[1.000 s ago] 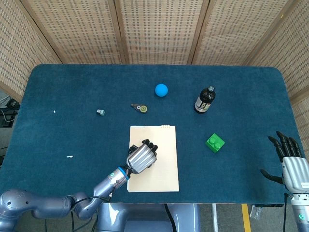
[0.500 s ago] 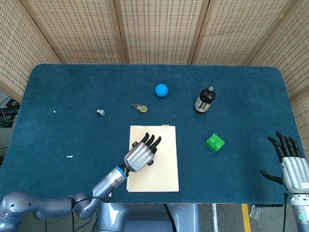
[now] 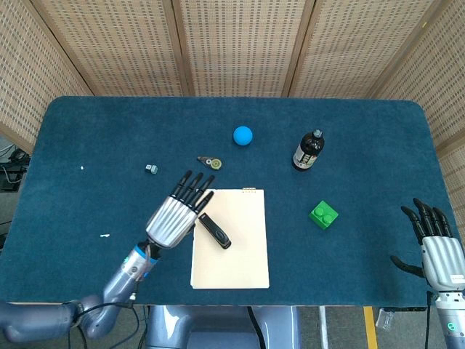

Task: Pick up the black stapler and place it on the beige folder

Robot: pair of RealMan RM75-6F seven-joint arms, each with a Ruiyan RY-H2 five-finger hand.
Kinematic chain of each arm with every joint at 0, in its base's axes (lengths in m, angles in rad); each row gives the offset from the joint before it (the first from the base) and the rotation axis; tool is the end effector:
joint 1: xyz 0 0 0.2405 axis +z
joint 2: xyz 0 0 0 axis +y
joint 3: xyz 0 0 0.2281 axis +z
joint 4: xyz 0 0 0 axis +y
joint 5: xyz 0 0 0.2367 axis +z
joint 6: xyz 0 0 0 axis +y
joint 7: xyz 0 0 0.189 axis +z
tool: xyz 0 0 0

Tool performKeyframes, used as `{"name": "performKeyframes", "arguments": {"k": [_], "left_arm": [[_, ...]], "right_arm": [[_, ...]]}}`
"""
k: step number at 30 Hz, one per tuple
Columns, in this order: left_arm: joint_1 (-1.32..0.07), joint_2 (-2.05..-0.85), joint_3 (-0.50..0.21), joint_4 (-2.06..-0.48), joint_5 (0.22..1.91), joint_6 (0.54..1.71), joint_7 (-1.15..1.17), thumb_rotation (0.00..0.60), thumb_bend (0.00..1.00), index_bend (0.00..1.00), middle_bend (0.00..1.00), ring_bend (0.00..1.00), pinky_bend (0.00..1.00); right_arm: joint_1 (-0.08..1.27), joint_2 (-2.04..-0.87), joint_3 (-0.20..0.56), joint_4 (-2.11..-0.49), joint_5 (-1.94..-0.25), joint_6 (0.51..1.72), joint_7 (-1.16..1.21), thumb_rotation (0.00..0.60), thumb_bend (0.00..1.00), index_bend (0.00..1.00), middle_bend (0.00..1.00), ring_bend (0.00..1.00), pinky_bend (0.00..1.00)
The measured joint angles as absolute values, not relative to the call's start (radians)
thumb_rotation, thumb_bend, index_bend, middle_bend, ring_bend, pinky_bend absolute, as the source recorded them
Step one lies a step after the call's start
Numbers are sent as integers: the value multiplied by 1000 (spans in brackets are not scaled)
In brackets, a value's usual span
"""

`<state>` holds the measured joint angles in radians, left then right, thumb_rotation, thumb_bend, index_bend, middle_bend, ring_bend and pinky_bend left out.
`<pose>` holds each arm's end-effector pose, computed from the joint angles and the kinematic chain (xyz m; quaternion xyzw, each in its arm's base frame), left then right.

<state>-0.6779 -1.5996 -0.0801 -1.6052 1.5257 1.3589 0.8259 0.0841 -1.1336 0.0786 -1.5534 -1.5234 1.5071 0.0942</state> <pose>-0.0415 0.2981 -0.0268 -0.7503 -0.0630 -0.4381 0.4911 -0.2988 -0.2333 0.1316 0.5797 -0.3829 0.4241 0.5809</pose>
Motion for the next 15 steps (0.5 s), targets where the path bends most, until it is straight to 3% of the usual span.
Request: {"name": "performKeyframes", "arguments": {"k": [7, 15], "left_arm": [[-512, -1432, -20, -1713, 1515, 1489, 752, 600, 117, 47, 0, 0, 0], [-320, -1326, 81, -1713, 1455, 1572, 590, 600, 106, 0, 0, 0, 0]], "right_arm": [[86, -1147, 72, -1555, -1535, 1508, 48, 600, 135, 105, 0, 0, 0], [90, -1172, 66, -1553, -1544, 1506, -26, 600, 135, 59, 0, 0, 0]]}}
